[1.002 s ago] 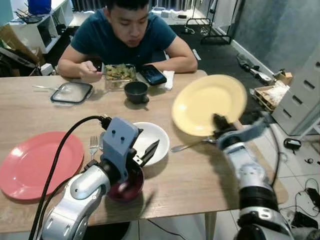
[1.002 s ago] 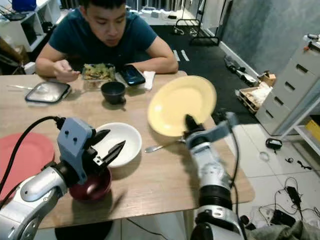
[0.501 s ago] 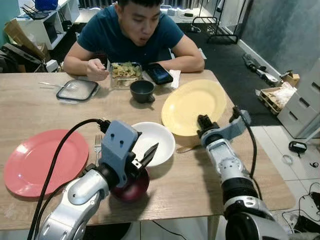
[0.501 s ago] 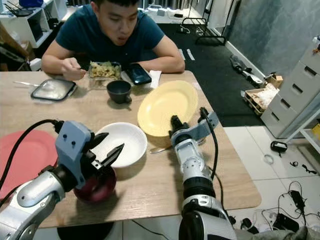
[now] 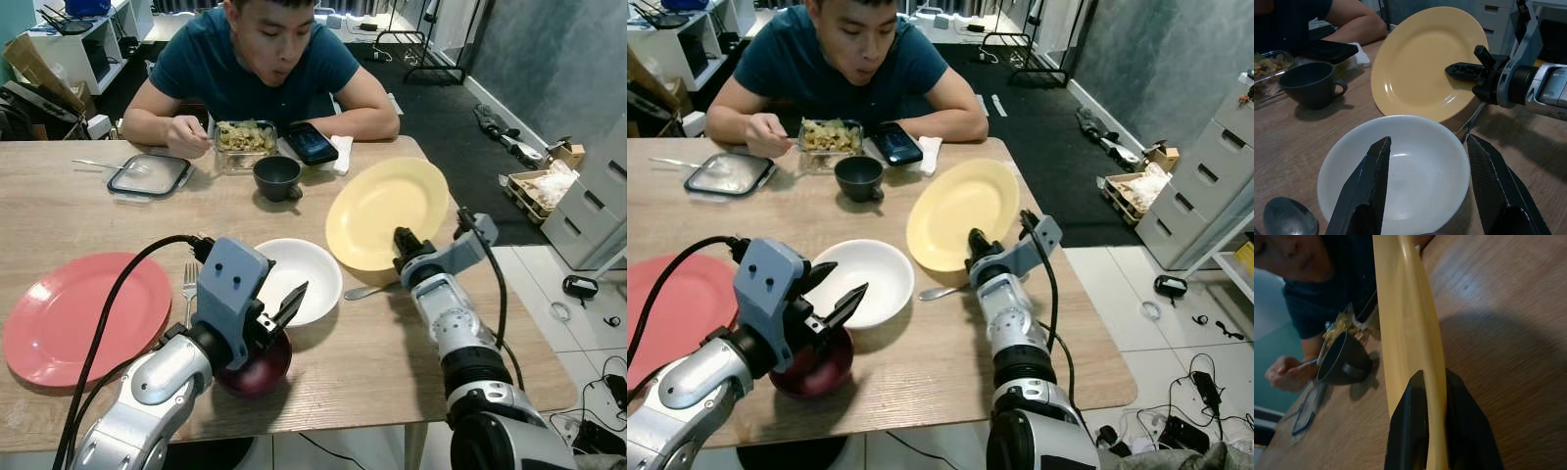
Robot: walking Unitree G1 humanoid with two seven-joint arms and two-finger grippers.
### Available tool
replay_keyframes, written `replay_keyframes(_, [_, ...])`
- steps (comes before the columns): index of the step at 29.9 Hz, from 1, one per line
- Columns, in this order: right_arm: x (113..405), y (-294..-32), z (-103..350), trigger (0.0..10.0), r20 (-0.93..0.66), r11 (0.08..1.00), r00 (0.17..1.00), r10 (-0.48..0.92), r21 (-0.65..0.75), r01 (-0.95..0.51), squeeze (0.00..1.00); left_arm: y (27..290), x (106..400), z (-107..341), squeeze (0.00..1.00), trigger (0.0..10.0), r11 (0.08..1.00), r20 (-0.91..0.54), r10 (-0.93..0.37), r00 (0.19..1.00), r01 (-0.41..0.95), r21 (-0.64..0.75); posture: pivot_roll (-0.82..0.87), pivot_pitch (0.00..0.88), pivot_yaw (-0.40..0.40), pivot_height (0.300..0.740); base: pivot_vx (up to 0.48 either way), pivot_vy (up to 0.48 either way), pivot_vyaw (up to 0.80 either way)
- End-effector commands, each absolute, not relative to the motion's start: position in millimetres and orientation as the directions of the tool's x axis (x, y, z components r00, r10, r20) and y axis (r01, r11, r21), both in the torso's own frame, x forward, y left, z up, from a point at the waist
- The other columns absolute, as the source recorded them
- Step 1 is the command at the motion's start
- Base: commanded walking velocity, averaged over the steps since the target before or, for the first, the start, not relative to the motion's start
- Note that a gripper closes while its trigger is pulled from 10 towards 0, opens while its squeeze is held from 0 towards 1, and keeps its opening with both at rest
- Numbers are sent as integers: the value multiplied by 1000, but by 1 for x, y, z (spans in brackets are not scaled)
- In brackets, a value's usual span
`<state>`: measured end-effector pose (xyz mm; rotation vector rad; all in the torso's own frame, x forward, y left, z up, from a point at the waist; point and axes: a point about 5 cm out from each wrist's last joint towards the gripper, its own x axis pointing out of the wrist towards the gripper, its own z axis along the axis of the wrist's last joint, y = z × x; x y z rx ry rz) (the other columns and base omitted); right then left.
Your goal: Setting the table
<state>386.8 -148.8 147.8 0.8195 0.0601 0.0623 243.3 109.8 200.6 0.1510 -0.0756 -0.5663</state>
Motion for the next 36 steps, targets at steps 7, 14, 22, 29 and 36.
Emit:
replay_keyframes(7, [388,-151,149,10000,-29,727,997,71,686,-32,1000,109,242,199,0,10000,833,16,-539,842,530,159,94,35,35,740,0,0,0])
replay_keyframes(14, [389,-163,155,10000,-4,750,999,35,661,-24,0,108,243,199,0,10000,831,18,-542,840,534,156,86,31,38,740,0,0,0])
replay_keyframes(22, [391,-175,167,10000,51,839,999,11,543,-37,0,107,244,199,0,10000,832,23,-542,840,534,149,79,26,40,740,0,0,0])
replay_keyframes(29, [388,-198,167,10000,50,845,997,-60,534,24,0,107,245,200,0,10000,833,26,-543,840,534,145,71,24,45,740,0,0,0])
replay_keyframes(36, [380,-220,165,10000,61,840,989,-133,536,80,0,106,247,200,0,10000,830,28,-547,836,539,143,59,16,51,740,0,0,0])
